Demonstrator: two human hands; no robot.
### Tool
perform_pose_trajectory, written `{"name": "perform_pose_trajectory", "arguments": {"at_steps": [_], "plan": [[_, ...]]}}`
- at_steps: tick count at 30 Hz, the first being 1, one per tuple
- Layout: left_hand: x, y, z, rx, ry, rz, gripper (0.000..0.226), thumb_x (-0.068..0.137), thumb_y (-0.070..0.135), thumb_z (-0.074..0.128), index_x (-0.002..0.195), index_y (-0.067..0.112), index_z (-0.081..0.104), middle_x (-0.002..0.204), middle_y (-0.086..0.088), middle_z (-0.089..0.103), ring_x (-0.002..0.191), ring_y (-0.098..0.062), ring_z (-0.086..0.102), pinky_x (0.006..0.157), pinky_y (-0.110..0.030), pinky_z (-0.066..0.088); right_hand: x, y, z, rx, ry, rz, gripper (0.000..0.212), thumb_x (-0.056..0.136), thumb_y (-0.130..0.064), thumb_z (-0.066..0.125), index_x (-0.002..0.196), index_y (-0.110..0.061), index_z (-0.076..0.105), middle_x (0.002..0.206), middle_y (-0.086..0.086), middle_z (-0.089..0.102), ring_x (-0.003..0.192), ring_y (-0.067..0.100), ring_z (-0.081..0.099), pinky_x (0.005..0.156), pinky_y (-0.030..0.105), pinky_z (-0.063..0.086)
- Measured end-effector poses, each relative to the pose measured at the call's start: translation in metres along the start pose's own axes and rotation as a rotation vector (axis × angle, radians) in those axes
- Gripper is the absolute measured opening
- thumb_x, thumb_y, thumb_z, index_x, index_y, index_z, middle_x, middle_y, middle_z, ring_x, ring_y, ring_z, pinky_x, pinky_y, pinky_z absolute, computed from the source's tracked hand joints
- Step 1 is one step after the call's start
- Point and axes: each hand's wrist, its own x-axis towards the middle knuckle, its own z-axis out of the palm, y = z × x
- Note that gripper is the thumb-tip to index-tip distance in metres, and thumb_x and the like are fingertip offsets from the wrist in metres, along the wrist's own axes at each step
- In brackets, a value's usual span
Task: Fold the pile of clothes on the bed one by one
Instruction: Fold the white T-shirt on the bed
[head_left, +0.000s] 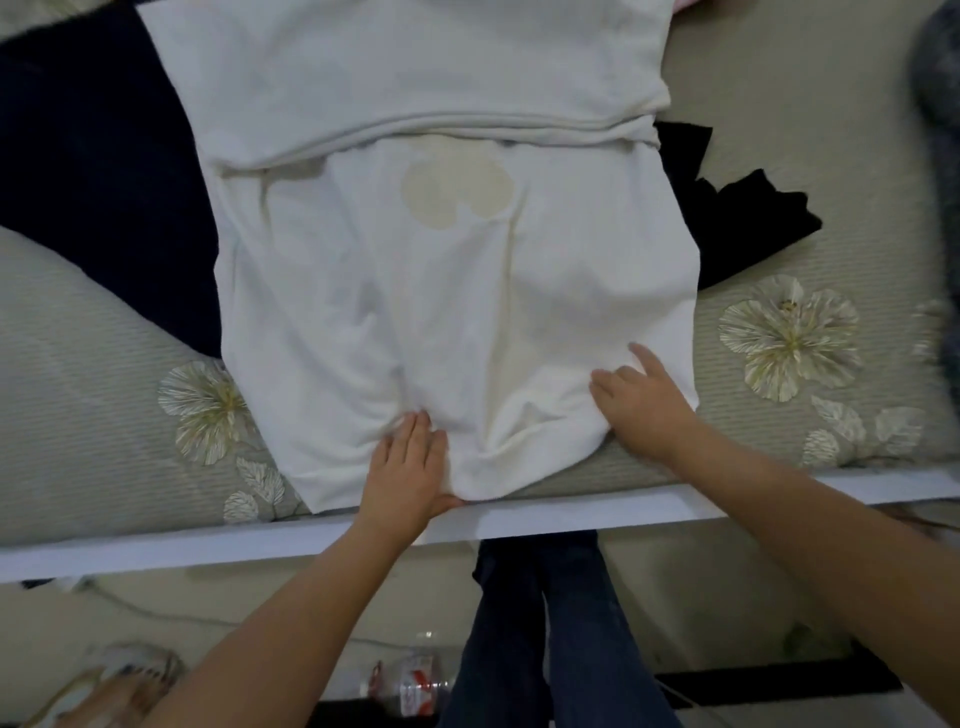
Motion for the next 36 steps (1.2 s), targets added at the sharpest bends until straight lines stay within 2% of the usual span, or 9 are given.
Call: {"name": "perform_pose_trajectory", "arguments": {"at_steps": [3, 7, 13, 18, 20, 22, 26, 30, 36], "plan": [[0.004, -0.004, 0.003, -0.014, 0.046, 0.008, 0.073, 0.015, 0.035, 0.092, 0.075, -0.001, 0.072, 0.086, -0.021, 0.071, 0.076, -0.032, 0.07, 0.059, -0.035, 0.056, 0.007, 0.015, -0.007, 0.122, -0.248, 0.016, 0.031, 0.08, -0.009, 0.047, 0.109, -0.014, 0.058, 0.105, 0.004, 0.061, 0.106, 0.02, 0.053, 0.112, 0.049, -0.009], [0.017, -0.006, -0.005, -0.029, 0.19, -0.007, 0.048, 0.017, -0.001, 0.087, 0.06, -0.001, 0.066, 0.065, -0.018, 0.067, 0.055, -0.029, 0.065, 0.041, -0.025, 0.048, -0.007, 0.038, -0.025, 0.246, -0.368, 0.066, 0.032, 0.083, -0.011, 0.047, 0.11, -0.022, 0.058, 0.111, -0.001, 0.06, 0.113, 0.017, 0.051, 0.113, 0.045, -0.004], [0.019, -0.022, -0.008, -0.087, 0.239, -0.041, 0.04, 0.023, -0.005, 0.086, 0.055, -0.002, 0.062, 0.06, -0.018, 0.063, 0.05, -0.028, 0.062, 0.033, -0.022, 0.041, -0.024, 0.026, -0.03, -0.024, -0.343, 0.14, 0.028, 0.084, -0.008, 0.044, 0.103, -0.018, 0.062, 0.105, -0.001, 0.058, 0.116, 0.022, 0.04, 0.111, 0.052, 0.004], [-0.02, -0.047, -0.003, -0.102, 0.43, -0.058, 0.03, 0.058, -0.013, 0.038, 0.07, -0.012, 0.065, 0.078, -0.025, 0.068, 0.068, -0.04, 0.067, 0.045, -0.035, 0.051, -0.043, 0.007, -0.025, 0.073, -0.197, 0.158, 0.027, 0.077, -0.003, 0.054, 0.102, -0.008, 0.065, 0.12, 0.003, 0.058, 0.126, 0.02, 0.039, 0.112, 0.042, 0.013], [-0.035, -0.049, -0.011, -0.056, 0.393, -0.038, 0.033, 0.052, -0.018, 0.045, 0.077, -0.015, 0.066, 0.082, -0.027, 0.068, 0.073, -0.044, 0.067, 0.052, -0.042, 0.053, -0.051, 0.003, -0.027, 0.097, 0.034, 0.08, 0.028, 0.045, 0.007, 0.076, 0.072, 0.003, 0.07, 0.099, 0.015, 0.069, 0.103, 0.033, 0.062, 0.089, 0.043, 0.047], [-0.047, -0.046, -0.023, -0.067, 0.312, -0.056, 0.039, 0.048, -0.024, 0.053, 0.084, -0.016, 0.066, 0.087, -0.028, 0.068, 0.075, -0.044, 0.067, 0.057, -0.043, 0.054, -0.06, -0.003, -0.028, 0.194, 0.104, 0.051, 0.03, 0.029, 0.014, 0.076, 0.056, 0.006, 0.065, 0.074, 0.02, 0.07, 0.078, 0.039, 0.068, 0.064, 0.042, 0.056], [-0.067, -0.038, -0.049, -0.038, -0.144, -0.251, 0.028, 0.083, -0.002, 0.046, 0.109, 0.006, 0.053, 0.11, -0.011, 0.06, 0.101, -0.028, 0.058, 0.079, -0.031, 0.042, -0.072, -0.012, -0.041, 0.17, -0.349, 0.089, 0.021, 0.084, -0.007, 0.049, 0.1, -0.002, 0.061, 0.105, 0.013, 0.062, 0.103, 0.027, 0.055, 0.08, 0.03, 0.042], [-0.086, -0.038, -0.069, 0.015, -0.358, -0.148, 0.022, 0.091, 0.008, 0.042, 0.11, 0.008, 0.051, 0.114, -0.01, 0.055, 0.103, -0.026, 0.055, 0.072, -0.028, 0.037, -0.089, -0.016, -0.068, 0.164, -0.541, -0.028, 0.025, 0.091, -0.013, 0.04, 0.108, -0.006, 0.057, 0.116, 0.009, 0.058, 0.108, 0.022, 0.053, 0.081, 0.025, 0.04], [-0.089, -0.064, -0.109, 0.098, -0.15, -0.325, 0.029, 0.088, 0.007, 0.044, 0.117, 0.009, 0.04, 0.112, -0.008, 0.057, 0.101, -0.024, 0.056, 0.067, -0.029, 0.035, -0.071, 0.019, -0.146, 0.25, -0.479, -0.018, 0.015, 0.089, -0.013, 0.045, 0.076, -0.011, 0.052, 0.1, 0.01, 0.06, 0.097, 0.024, 0.054, 0.071, 0.025, 0.033]]}}
